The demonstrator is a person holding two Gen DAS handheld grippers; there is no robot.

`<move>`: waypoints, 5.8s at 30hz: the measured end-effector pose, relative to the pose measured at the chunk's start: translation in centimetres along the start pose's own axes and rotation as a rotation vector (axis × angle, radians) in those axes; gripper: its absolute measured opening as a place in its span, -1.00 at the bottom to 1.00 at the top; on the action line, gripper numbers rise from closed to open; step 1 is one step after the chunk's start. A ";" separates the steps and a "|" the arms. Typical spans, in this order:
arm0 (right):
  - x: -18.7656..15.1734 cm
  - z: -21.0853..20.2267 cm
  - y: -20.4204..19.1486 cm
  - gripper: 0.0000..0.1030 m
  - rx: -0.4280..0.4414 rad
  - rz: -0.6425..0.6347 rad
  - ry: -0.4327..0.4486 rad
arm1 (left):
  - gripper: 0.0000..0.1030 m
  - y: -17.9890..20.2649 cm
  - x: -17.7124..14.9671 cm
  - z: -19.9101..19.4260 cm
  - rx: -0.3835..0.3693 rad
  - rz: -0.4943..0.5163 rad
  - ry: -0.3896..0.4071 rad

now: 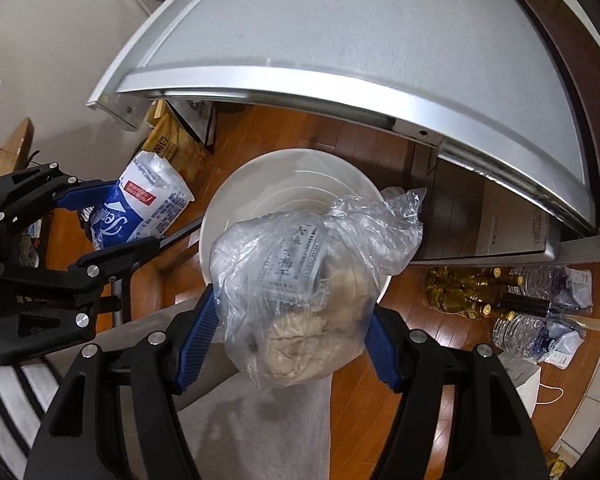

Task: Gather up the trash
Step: 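Carry the wrapped bread and tissue pack over the white bin with both grippers, then open both grippers to drop the bread and tissues into the bin, then grasp the green chip bag with the right gripper while the left grasps the round bun, then carry the chip bag and bun over the white bin with both grippers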

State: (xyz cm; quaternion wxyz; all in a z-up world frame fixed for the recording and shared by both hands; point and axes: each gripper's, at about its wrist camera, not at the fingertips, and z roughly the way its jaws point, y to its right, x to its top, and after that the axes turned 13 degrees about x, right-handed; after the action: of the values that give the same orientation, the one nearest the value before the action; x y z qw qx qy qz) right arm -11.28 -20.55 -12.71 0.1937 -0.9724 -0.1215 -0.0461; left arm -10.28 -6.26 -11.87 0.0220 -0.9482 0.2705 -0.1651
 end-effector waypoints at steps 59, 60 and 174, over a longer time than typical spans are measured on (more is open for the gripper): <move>1.9 -10.3 -1.3 0.80 -0.035 0.060 0.269 | 0.80 -2.4 2.5 -6.5 0.010 -0.118 0.105; 2.2 -11.1 -1.9 0.80 -0.043 0.046 0.305 | 0.81 -2.8 2.9 -7.1 0.017 -0.135 0.126; 13.7 -12.8 5.6 0.23 -0.032 0.078 0.398 | 0.01 -6.5 13.8 -5.2 0.037 -0.226 0.324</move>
State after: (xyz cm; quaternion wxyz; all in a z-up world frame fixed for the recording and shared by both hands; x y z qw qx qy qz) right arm 2.86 -27.48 -1.13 0.2001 -0.9510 -0.0425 -0.2320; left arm 2.40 -7.62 -1.98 -0.0230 -0.9330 0.1593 -0.3219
